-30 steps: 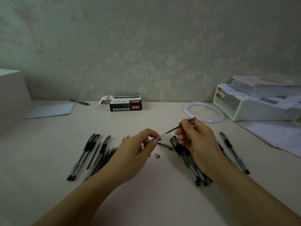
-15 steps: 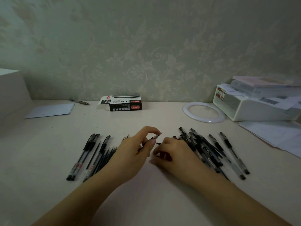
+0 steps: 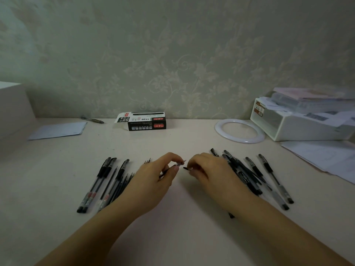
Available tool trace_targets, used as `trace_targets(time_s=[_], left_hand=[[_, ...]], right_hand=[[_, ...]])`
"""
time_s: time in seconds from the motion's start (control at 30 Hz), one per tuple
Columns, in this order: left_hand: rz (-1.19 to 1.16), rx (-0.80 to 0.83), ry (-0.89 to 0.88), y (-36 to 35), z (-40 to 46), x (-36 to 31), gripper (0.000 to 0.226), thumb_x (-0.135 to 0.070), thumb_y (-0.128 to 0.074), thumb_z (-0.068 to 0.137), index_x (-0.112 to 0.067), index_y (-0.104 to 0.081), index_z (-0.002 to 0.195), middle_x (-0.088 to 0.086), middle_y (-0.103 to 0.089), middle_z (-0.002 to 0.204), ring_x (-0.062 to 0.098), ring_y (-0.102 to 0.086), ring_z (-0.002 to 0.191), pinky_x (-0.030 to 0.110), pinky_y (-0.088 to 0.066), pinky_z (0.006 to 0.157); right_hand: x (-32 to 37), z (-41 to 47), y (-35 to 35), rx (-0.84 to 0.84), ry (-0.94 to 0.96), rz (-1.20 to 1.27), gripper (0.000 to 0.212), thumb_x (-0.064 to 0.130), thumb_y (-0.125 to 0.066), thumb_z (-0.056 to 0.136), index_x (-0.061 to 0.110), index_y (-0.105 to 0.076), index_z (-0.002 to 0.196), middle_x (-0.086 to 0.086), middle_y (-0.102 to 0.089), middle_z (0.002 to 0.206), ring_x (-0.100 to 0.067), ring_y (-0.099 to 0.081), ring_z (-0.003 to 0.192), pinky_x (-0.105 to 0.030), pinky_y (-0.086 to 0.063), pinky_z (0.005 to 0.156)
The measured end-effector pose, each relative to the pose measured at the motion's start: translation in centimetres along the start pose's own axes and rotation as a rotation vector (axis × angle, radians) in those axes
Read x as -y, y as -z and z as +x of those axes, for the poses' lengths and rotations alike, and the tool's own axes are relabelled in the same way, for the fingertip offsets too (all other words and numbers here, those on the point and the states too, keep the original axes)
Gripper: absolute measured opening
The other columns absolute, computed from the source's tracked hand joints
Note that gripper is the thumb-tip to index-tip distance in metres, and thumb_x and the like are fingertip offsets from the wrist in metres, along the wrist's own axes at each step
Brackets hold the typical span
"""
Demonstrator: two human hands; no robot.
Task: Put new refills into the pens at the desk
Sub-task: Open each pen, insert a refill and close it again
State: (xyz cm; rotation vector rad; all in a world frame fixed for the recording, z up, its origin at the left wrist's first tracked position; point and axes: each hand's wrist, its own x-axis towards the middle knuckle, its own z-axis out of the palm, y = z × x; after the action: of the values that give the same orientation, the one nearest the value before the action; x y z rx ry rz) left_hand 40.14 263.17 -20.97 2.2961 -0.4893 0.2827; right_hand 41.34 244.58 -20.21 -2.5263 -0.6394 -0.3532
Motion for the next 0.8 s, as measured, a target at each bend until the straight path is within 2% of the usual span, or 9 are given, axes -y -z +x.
trace_targets(time_s=[0.1,0.17,0.27,0.37,0.5,0.67,0.8], left_hand=[[0.004,0.001,0.008,0.06,0.03,0.02,0.016,-0.035,-0.045,0.098,-0.045,-0.054,0.105,-0.012,-0.058,0.071,0.006,-0.053,0.058,0.012,-0.04,0.053],[-0.009,0.009,0.008,0.07,0.03,-0.03,0.016,-0.036,-0.044,0.099,-0.046,-0.054,0.105,-0.013,-0.058,0.07,0.005,-0.052,0.055,0.011,-0.04,0.053],[-0.035,0.031,-0.005,0.1,-0.03,-0.24,0.016,-0.037,-0.044,0.098,-0.047,-0.054,0.105,-0.012,-0.058,0.069,0.005,-0.051,0.055,0.012,-0.04,0.052],[-0.048,0.04,-0.027,0.09,-0.06,-0.51,0.016,-0.038,-0.044,0.098,-0.048,-0.054,0.106,-0.012,-0.058,0.07,0.009,-0.055,0.059,0.018,-0.043,0.054],[-0.086,0.037,-0.04,0.18,-0.01,-0.69,0.015,-0.037,-0.046,0.098,-0.047,-0.054,0.105,-0.009,-0.059,0.07,0.015,-0.056,0.06,0.026,-0.046,0.057],[-0.067,0.043,-0.036,0.17,0.0,-0.6,0.016,-0.039,-0.043,0.098,-0.05,-0.053,0.105,-0.012,-0.058,0.07,0.015,-0.058,0.061,0.025,-0.047,0.058],[-0.074,0.047,-0.056,0.09,-0.08,-0.67,0.015,-0.039,-0.045,0.097,-0.05,-0.052,0.104,-0.011,-0.059,0.071,0.016,-0.057,0.06,0.026,-0.047,0.057]], right_hand=[[0.09,-0.36,0.63,-0.19,-0.134,0.316,0.015,0.006,-0.066,0.09,0.014,-0.074,0.1,0.004,-0.07,0.085,-0.002,-0.066,0.075,-0.011,-0.049,0.072],[0.19,-0.5,0.86,-0.236,-0.242,0.559,0.012,0.005,-0.068,0.089,0.015,-0.074,0.091,0.005,-0.072,0.077,0.0,-0.069,0.071,-0.011,-0.05,0.065],[0.33,-0.34,0.94,-0.254,-0.331,0.778,0.007,0.013,-0.072,0.087,0.02,-0.073,0.088,0.007,-0.074,0.085,-0.003,-0.07,0.077,-0.014,-0.053,0.068],[0.57,-0.32,0.7,-0.219,-0.374,0.88,0.005,0.019,-0.074,0.086,0.024,-0.075,0.087,0.009,-0.074,0.086,-0.001,-0.067,0.075,-0.013,-0.051,0.068],[0.58,-0.29,0.41,-0.174,-0.384,0.944,0.005,0.014,-0.073,0.086,0.016,-0.075,0.09,0.001,-0.075,0.083,-0.006,-0.068,0.072,-0.015,-0.052,0.068],[0.14,-0.18,0.56,-0.246,-0.421,1.029,0.003,0.014,-0.072,0.087,0.016,-0.074,0.089,-0.003,-0.075,0.082,-0.013,-0.071,0.078,-0.021,-0.057,0.073],[0.24,-0.23,0.56,-0.163,-0.377,1.069,0.008,0.011,-0.072,0.086,0.009,-0.073,0.094,-0.005,-0.075,0.08,-0.008,-0.07,0.072,-0.015,-0.053,0.066]])
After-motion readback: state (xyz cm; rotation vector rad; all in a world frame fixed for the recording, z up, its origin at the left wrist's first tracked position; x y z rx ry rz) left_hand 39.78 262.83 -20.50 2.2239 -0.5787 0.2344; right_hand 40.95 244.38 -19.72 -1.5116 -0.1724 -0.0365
